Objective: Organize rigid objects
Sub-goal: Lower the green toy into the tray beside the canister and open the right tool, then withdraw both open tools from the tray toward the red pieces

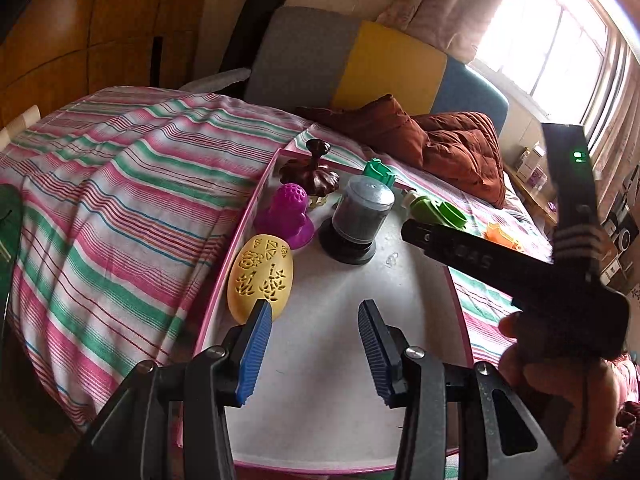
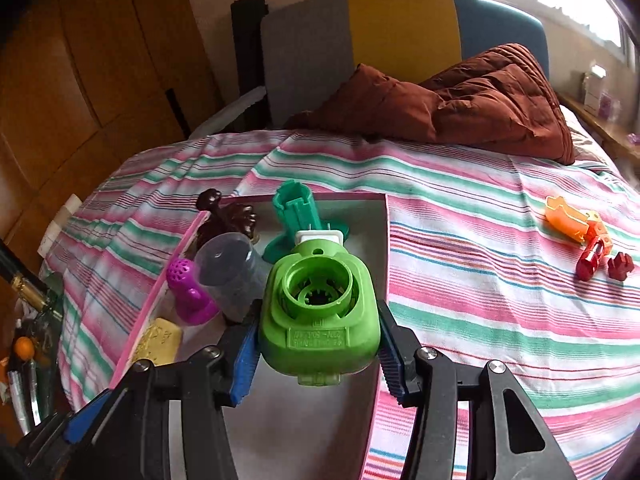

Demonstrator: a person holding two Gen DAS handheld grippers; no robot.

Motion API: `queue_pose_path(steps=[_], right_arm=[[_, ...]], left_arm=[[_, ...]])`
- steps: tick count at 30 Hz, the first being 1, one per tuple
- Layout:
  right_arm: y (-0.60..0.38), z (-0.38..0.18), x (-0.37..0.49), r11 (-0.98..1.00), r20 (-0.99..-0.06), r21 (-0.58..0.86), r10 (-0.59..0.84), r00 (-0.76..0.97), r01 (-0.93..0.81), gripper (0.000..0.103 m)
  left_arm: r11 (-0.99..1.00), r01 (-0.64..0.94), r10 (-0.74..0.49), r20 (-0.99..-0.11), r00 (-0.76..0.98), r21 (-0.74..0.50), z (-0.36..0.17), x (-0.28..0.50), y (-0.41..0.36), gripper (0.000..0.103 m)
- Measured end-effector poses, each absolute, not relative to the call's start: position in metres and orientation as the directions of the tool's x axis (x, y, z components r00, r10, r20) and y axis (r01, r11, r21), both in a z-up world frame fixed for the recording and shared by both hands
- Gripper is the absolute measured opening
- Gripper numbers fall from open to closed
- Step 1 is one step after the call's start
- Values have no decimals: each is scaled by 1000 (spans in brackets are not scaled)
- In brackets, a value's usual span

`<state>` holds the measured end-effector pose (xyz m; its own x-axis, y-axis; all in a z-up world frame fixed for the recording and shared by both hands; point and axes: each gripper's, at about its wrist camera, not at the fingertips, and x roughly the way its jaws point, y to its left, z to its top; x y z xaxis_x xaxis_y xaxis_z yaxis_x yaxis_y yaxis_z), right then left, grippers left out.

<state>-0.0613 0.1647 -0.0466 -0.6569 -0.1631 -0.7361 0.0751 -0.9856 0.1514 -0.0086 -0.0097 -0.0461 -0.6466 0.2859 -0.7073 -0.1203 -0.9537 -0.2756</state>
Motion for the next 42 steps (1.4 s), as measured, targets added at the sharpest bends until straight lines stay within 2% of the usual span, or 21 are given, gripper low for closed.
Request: queue_pose_path(steps=[3,6,12,16,32,42], right_arm=[[166,-50,-65,-990,-740,128,-131,-660,54,54],[173,-46,-62,-981,-720,181,-182,-670,72,54],[184,-34,-44,-981,-684,171,-187,-706,95,56],[190,-29,-32,-980,-672,176,-188,-716,91,60],[232,-46,-5,-989,-715,146,-114,-689,12,63],[286,-66,14,-987,-747,132,-39,-664,-90,63]], left_arm=[[-954,-121,285,-709,-645,-273,-46,-9,-10,45],[-954,-123,286,-711,-643,-273,-47,-8,-9,45],[-954,-125,288,-710,-643,-274,-47,-8,-8,45],[-949,-141,305,-704,-641,-282,-47,-7,-7,45],[-914,-251,404,-664,-629,-319,-39,2,8,45],[-898,-332,438,-649,-622,-289,-35,13,27,45]])
